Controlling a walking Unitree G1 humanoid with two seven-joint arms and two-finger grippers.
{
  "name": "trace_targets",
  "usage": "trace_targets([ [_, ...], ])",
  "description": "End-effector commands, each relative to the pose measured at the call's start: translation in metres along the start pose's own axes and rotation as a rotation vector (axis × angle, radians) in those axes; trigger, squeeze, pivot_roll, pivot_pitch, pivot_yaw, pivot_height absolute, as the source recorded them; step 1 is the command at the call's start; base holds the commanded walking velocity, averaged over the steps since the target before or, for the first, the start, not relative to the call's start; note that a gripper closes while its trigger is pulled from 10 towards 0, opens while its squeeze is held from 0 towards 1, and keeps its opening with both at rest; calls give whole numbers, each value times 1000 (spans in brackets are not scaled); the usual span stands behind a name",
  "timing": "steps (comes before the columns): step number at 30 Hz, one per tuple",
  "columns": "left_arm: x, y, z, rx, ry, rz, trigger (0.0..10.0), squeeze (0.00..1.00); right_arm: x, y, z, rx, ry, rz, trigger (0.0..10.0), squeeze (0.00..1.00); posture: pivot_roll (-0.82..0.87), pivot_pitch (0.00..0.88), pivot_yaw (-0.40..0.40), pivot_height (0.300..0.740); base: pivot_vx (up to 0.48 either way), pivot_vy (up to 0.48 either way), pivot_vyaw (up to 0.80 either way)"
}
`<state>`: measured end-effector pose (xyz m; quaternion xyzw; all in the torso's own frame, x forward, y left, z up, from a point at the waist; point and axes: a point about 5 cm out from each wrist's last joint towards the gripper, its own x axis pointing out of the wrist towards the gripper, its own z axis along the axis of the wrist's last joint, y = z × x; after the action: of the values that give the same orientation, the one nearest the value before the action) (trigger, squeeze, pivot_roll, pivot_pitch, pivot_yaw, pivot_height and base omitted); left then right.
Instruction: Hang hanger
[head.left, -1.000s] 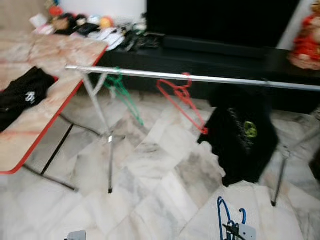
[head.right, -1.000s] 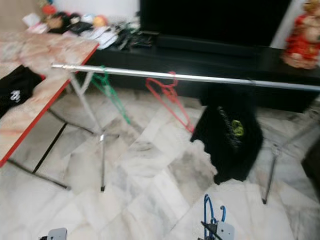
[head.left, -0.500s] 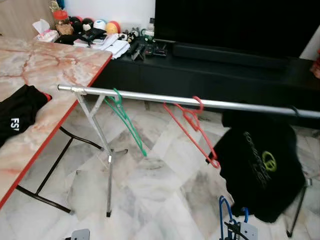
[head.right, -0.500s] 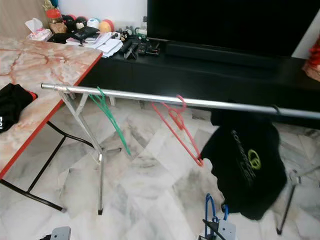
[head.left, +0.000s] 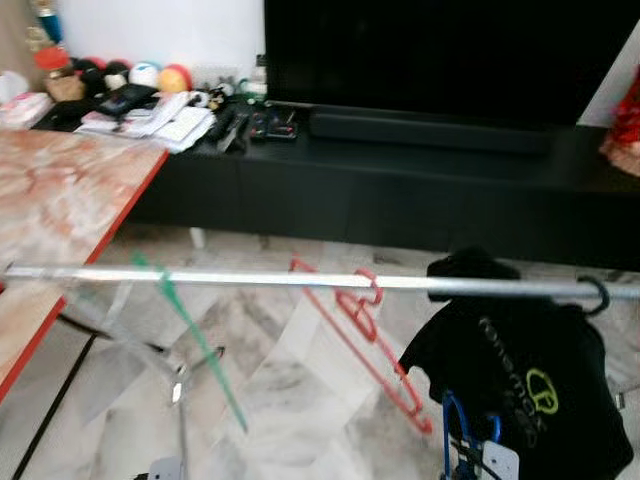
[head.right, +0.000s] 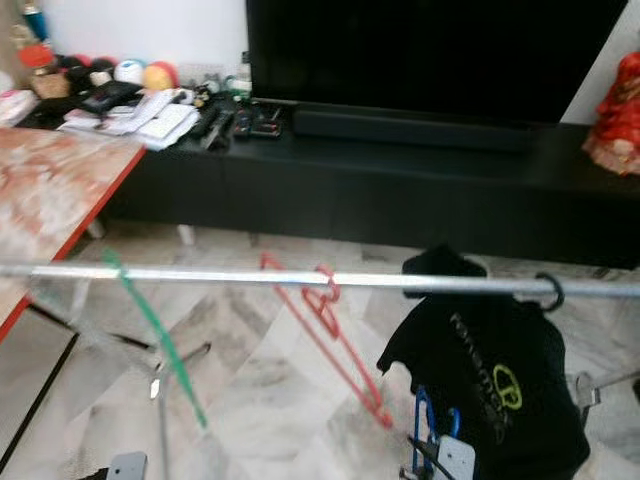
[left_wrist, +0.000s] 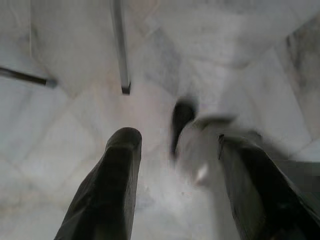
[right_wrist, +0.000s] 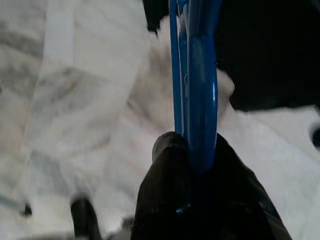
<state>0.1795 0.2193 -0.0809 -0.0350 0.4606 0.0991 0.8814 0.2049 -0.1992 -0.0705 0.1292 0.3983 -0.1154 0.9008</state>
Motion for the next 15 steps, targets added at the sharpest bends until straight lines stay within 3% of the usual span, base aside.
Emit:
trace_targets([
  [1, -3, 8, -15, 1, 52, 21, 10000, 0, -3, 0, -13, 16, 32, -7, 10000, 0, 32, 125, -47, 740, 0, 0, 0],
  [10, -3, 6, -15, 0, 55, 16, 10000, 0, -2, -13, 0, 49, -21, -106, 10000, 0, 26, 111, -50, 740, 0, 0, 0],
  [15, -3, 5, -17, -2, 57, 18, 10000, 0, -3, -16, 5, -22, -74, -98, 10000, 0, 19, 106, -59, 740, 0, 0, 0],
])
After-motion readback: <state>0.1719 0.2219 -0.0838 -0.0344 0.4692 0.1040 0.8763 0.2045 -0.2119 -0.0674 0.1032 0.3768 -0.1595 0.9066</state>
